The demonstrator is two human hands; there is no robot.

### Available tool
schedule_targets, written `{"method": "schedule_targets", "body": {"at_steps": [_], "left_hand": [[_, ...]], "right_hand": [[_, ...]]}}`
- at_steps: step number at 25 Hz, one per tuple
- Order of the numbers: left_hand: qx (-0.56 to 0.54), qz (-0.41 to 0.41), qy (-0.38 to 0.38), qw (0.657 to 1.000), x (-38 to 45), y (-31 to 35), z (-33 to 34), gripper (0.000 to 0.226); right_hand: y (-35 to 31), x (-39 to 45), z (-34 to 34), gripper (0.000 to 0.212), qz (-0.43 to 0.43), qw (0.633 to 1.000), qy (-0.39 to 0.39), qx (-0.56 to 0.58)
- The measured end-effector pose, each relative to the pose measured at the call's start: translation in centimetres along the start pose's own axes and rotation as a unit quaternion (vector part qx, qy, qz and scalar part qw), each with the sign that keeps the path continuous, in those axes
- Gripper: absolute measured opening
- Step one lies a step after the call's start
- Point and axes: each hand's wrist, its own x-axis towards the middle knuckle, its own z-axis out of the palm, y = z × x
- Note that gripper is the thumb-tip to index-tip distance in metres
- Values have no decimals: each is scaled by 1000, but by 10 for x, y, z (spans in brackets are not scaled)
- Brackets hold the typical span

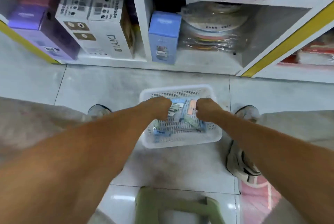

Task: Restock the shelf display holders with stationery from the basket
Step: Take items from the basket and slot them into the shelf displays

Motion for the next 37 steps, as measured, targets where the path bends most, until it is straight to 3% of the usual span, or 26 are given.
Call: {"method": "schedule_targets", "body": {"at_steps": [3, 6, 10, 15, 18, 21, 26, 29, 33, 37], "left_hand": [[25, -20, -13, 999, 11, -8, 45, 31], [92, -22, 8, 996, 20, -10, 73, 43], [137, -2, 27, 990, 38, -10, 82, 37], [208, 83, 33, 974, 52, -19, 83, 23], [170, 125, 20, 977, 56, -23, 79, 24], [-12, 72, -13, 997, 59, -21, 72, 42], [33, 145, -116, 982, 47, -30, 75, 66], [121, 188, -66, 972, 42, -26, 90, 81], [95, 188, 33, 977, 49, -8, 106, 68], [82, 140, 65, 985, 53, 8, 116, 61]], "right_hand": [[7, 11, 42, 24, 44, 999, -6, 5], [3, 20, 71, 35, 83, 995, 39, 36], [-2, 30, 94, 57, 88, 992, 71, 48], [0, 40, 105, 47, 28, 998, 49, -15], [5, 43, 102, 29, -4, 999, 21, -34], [11, 46, 92, 23, -3, 1000, 22, 7], [15, 47, 85, 15, 3, 997, 42, 63], [13, 48, 88, 8, -2, 996, 42, 81], [13, 50, 98, 14, -7, 994, 60, 89], [13, 50, 100, 17, -10, 992, 62, 110]]}}
